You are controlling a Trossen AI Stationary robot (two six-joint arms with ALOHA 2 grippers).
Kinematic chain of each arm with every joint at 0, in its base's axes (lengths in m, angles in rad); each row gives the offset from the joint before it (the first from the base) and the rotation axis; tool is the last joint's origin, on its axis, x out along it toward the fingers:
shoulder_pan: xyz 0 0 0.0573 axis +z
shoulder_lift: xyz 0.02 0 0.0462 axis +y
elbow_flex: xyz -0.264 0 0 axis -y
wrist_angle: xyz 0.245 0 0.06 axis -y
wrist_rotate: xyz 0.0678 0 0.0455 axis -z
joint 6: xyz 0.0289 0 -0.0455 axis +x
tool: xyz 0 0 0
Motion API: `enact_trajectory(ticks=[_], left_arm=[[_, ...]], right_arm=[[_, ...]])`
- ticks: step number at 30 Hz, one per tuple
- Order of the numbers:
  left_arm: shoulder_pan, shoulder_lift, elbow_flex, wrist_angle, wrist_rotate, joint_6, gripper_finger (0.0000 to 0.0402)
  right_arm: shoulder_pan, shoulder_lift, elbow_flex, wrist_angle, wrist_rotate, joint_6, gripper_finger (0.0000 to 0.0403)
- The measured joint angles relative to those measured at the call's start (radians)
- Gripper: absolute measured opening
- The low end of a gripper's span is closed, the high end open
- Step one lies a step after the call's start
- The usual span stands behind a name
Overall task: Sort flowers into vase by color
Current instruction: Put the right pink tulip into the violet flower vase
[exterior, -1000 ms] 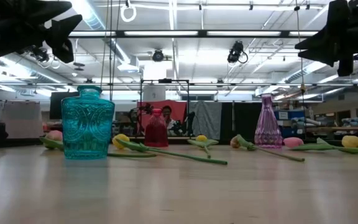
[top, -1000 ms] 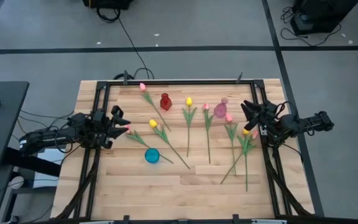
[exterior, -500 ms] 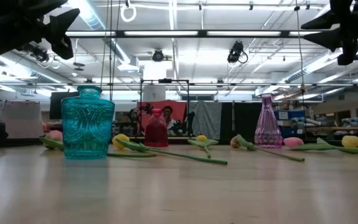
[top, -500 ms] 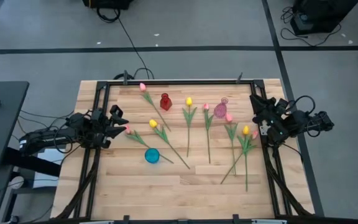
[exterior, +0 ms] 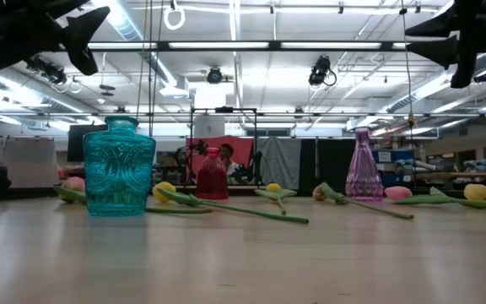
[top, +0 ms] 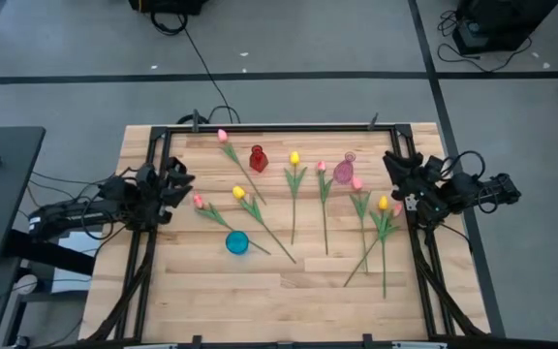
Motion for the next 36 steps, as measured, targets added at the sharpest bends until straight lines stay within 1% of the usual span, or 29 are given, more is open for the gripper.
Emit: enact_trajectory(ticks=[2, 4, 7, 9, 12, 14, 16, 18, 21, 24, 26, 28, 29, 32, 36], left_arm=[[0.000, 0.027, 0.000, 0.065, -0.061, 0.000, 0.0147], [0.000, 0.061, 0.004, 0.083, -0.130, -0.001, 0.0147], [0.010, 0.150, 0.075, -0.046, -0.188, -0.001, 0.0147], [0.017, 0.233, 0.145, -0.140, -0.194, -0.013, 0.0147], [0.024, 0.384, 0.261, -0.248, -0.180, -0.015, 0.0147], [0.023, 0.475, 0.331, -0.289, -0.175, 0.021, 0.0147], [0.023, 0.547, 0.397, -0.303, -0.173, 0.071, 0.0147], [0.023, 0.606, 0.433, -0.300, -0.166, 0.121, 0.0147], [0.020, 0.662, 0.441, -0.277, -0.148, 0.166, 0.0147], [0.004, 0.680, 0.436, -0.246, -0.132, 0.207, 0.0147], [-0.020, 0.680, 0.402, -0.204, -0.129, 0.229, 0.0147], [-0.048, 0.681, 0.360, -0.119, -0.128, 0.248, 0.0147], [-0.061, 0.680, 0.338, -0.067, -0.128, 0.258, 0.0147], [-0.083, 0.679, 0.291, 0.047, -0.124, 0.270, 0.0147], [-0.084, 0.679, 0.282, 0.045, -0.125, 0.270, 0.0147]], right_arm=[[-0.007, 0.016, 0.004, 0.000, -0.075, -0.009, 0.0151], [-0.016, 0.051, 0.019, -0.013, -0.084, 0.000, 0.0151], [-0.033, 0.139, 0.070, -0.082, -0.053, 0.018, 0.0151], [-0.052, 0.220, 0.123, -0.152, -0.049, 0.060, 0.0151], [-0.084, 0.383, 0.223, -0.261, -0.072, 0.148, 0.0151], [-0.107, 0.505, 0.302, -0.377, -0.104, 0.215, 0.0151], [-0.131, 0.636, 0.394, -0.514, -0.155, 0.301, 0.0151], [-0.154, 0.766, 0.485, -0.662, -0.223, 0.392, 0.0151], [-0.182, 0.949, 0.621, -0.894, -0.344, 0.497, 0.0151], [-0.212, 1.106, 0.747, -1.133, -0.457, 0.575, 0.0151], [-0.236, 1.196, 0.806, -1.280, -0.546, 0.619, 0.0151], [-0.258, 1.265, 0.843, -1.391, -0.636, 0.644, 0.0151], [-0.265, 1.294, 0.853, -1.434, -0.666, 0.654, 0.0151], [-0.287, 1.358, 0.855, -1.530, -0.702, 0.682, 0.0151], [-0.314, 1.395, 0.823, -1.509, -0.754, 0.714, 0.0151]])
